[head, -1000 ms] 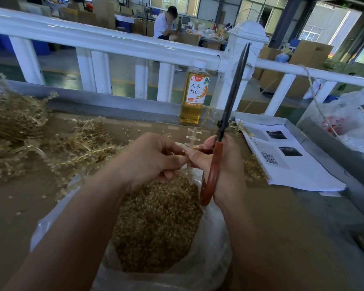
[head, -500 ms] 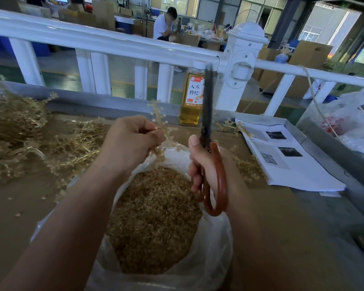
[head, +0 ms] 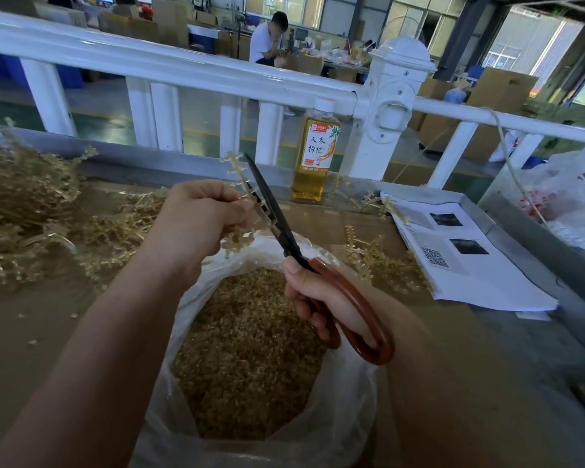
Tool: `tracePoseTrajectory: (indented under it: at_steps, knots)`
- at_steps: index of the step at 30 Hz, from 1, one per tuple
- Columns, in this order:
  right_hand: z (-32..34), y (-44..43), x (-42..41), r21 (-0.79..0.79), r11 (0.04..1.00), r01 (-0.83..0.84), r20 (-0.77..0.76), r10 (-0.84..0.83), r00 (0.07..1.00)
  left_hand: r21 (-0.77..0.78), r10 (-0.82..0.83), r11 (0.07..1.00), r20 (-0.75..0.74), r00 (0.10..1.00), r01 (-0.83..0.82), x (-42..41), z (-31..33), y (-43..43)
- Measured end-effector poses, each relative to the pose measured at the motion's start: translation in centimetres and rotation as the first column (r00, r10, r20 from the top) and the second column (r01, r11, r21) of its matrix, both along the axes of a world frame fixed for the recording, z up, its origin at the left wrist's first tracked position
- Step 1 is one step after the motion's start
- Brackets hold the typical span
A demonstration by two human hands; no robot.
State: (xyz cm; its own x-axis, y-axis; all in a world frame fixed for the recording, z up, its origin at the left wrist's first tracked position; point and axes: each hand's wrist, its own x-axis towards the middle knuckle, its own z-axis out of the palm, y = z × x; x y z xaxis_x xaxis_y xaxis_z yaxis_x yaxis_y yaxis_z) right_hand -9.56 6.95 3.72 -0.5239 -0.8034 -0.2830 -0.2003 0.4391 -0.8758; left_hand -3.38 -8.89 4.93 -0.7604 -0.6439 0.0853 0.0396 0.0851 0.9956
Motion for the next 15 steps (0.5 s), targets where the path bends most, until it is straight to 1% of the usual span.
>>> tracePoseTrajectory:
  at_steps: [5,15]
  knots:
    - [-0.6,0.15,-0.3,-0.022,0.999,-0.028,-0.018,0.027,0.999,-0.001,0.008,1.0,0.023,1.0,-0.008,0.11,0.02,-0.19]
    - [-0.44,0.27,-0.19,-0.018,0.998,-0.054,-0.049,0.053,0.997,0.012,0.036,0.999,-0.006,0.999,-0.036,0.03,-0.01,-0.24]
